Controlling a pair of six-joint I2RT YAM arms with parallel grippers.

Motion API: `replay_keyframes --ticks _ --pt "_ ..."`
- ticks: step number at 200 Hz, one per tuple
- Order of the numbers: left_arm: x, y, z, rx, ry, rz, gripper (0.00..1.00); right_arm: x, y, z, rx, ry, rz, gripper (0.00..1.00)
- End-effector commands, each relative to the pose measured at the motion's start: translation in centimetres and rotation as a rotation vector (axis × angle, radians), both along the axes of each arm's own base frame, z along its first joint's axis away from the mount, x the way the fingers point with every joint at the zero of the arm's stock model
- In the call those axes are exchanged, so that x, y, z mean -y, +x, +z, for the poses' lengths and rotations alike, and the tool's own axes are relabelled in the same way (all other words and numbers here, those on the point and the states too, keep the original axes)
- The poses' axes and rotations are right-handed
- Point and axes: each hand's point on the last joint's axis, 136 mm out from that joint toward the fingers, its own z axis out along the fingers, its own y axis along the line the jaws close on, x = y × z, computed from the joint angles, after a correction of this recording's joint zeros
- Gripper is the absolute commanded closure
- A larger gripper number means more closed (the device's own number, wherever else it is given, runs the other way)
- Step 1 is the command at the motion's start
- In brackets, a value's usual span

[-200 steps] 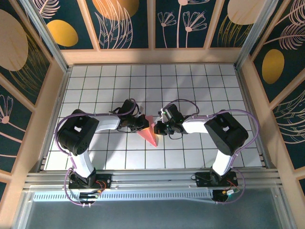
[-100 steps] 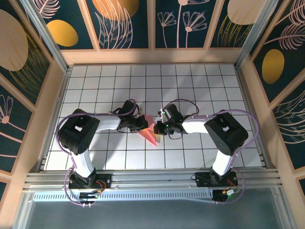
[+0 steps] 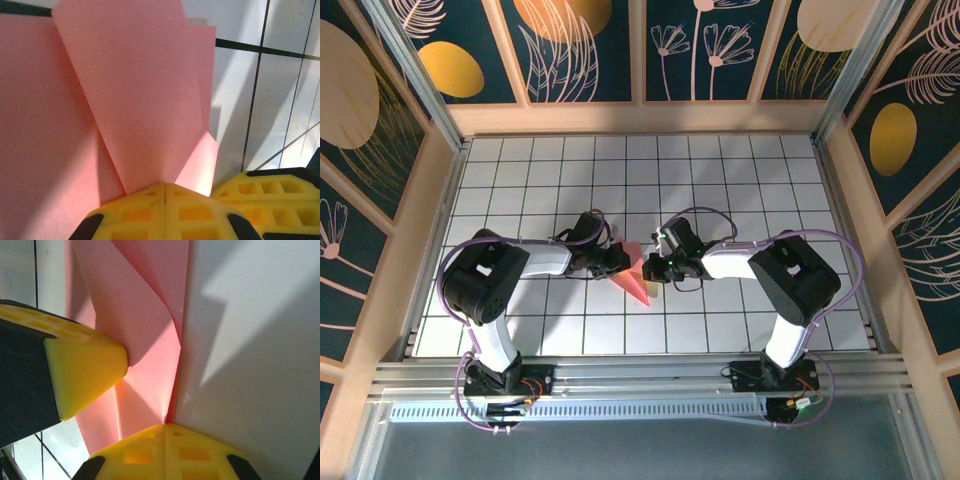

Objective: Fold a paper plane with a square sheet of paper (fold left side to right side)
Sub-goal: Fourth fold the wing at the center of the table.

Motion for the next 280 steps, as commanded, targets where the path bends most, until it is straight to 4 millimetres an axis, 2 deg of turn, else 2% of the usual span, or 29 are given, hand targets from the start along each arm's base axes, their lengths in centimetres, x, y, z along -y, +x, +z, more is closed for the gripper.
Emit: replay_keyframes --ticks 1,8,50,91,106,131,154,185,209,280 --pt "-2.4 -2.3 -3.6 -0.096 0.12 0.027 1.0 0.3 0.3 0.5 -0.008 -0.021 -0.031 1.0" --pt "-2.4 -2.3 -3.7 -0.098 0.122 0.028 1.0 0.2 0.4 0.9 -0.005 -0.008 -0.033 1.0" --pt "-2.6 -2.4 -3.9 -0.102 0.128 0.03 1.0 -0.3 1.5 3.9 0.025 0.084 -0.056 0.84" --pt "-2.6 -2.3 -3.9 -0.101 0.132 0.033 1.0 1.0 2.1 5.8 0.054 0.075 -0.088 0.73" --pt "-2.6 -2.2 -3.8 -0.1 0.132 0.032 1.0 1.2 1.8 6.9 0.067 0.087 -0.077 0.74" --pt "-2.6 -2.2 -3.8 -0.1 0.133 0.033 1.0 0.7 -0.3 8.1 0.02 0.152 -0.013 0.9" --pt "-2.6 -2.1 -3.7 -0.097 0.134 0.032 1.0 0.0 -3.3 7.6 -0.065 0.184 0.045 1.0" --pt "-2.6 -2.2 -3.8 -0.099 0.137 0.033 1.0 -1.2 -5.9 6.0 -0.123 0.178 0.086 1.0" --pt "-2.6 -2.2 -3.7 -0.098 0.137 0.03 1.0 -1.9 -6.1 5.3 -0.132 0.177 0.088 1.0" --pt "-2.6 -2.1 -3.7 -0.096 0.137 0.029 1.0 -1.3 -6.8 3.0 -0.166 0.128 0.077 1.0"
